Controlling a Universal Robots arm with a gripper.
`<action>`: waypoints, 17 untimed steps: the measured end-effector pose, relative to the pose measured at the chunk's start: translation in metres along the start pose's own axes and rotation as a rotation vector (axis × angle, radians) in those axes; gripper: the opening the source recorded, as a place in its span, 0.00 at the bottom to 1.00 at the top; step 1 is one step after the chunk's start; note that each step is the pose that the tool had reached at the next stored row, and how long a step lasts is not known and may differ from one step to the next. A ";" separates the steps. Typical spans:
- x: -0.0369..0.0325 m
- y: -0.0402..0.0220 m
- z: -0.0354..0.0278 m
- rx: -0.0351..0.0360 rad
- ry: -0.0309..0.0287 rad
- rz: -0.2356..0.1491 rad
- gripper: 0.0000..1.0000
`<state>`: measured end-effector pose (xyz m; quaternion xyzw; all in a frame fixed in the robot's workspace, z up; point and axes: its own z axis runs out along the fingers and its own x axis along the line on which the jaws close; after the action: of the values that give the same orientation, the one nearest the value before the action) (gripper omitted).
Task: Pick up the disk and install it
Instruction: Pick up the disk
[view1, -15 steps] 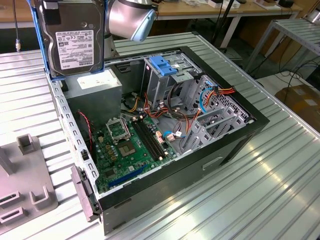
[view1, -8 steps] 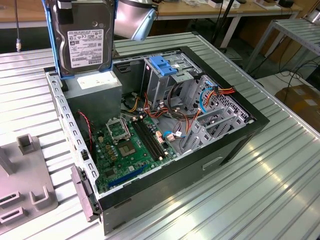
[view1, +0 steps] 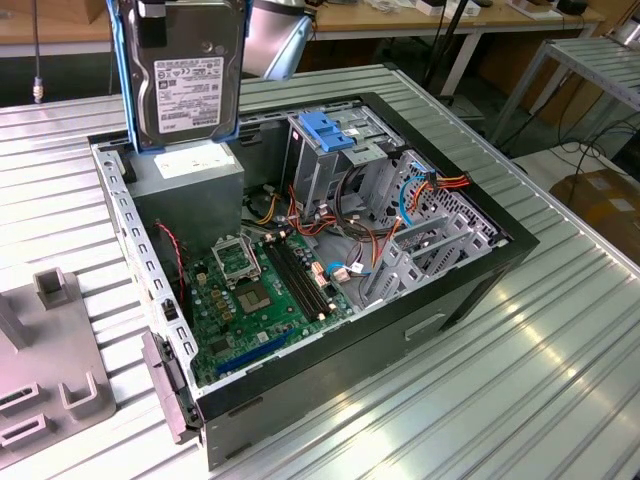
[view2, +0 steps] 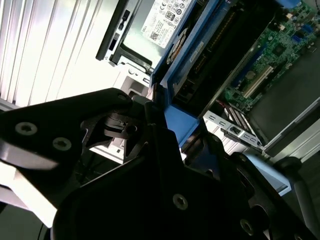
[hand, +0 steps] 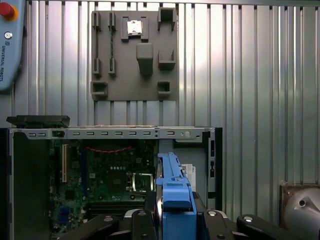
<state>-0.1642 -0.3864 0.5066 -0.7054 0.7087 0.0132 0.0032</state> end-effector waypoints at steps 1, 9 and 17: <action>0.0002 -0.0015 0.0000 0.0000 0.0000 0.000 0.37; 0.0077 -0.0142 0.0005 0.0000 0.0000 0.000 0.37; 0.0314 -0.0163 0.0006 0.0000 0.0000 0.000 0.37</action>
<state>-0.1480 -0.4179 0.5051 -0.7054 0.7086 0.0132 0.0032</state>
